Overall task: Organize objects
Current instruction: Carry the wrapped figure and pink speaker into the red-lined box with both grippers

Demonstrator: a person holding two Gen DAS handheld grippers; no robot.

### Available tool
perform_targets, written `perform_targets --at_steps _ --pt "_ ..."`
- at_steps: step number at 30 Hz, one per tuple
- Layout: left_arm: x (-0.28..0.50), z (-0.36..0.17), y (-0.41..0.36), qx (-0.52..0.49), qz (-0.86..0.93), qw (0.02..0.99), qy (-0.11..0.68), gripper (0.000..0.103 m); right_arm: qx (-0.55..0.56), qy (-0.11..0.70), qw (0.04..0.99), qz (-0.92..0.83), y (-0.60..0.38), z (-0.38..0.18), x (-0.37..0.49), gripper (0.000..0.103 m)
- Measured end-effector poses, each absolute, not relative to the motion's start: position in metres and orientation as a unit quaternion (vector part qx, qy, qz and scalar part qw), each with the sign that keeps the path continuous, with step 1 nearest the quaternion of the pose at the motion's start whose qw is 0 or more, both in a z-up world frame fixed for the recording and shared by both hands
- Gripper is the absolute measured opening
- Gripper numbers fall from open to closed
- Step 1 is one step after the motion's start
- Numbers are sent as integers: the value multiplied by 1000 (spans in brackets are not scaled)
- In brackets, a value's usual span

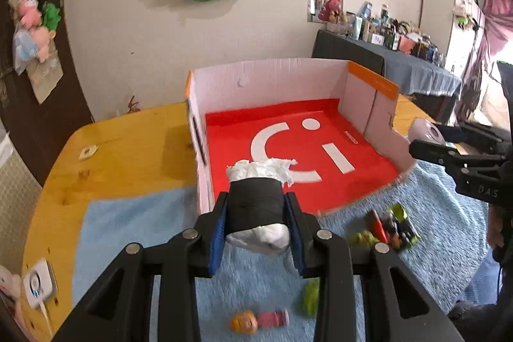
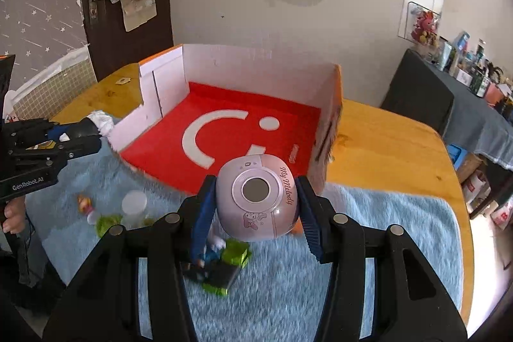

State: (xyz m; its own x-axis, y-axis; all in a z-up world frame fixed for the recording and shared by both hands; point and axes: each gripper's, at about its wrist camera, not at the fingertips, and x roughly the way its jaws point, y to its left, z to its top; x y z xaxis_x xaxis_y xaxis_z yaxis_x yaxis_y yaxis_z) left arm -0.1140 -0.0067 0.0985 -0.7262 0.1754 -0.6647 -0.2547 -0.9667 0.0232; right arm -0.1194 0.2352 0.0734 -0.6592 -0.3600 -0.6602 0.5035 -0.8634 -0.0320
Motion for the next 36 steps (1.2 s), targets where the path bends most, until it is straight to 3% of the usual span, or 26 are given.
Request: perform_targets --at_steps 13,36 --pt "-205 61 11 -437 886 127 91 35 423 143 253 -858 205 39 -205 47" --pt "-223 34 24 -469 864 122 135 35 471 190 265 -820 212 20 -220 47"
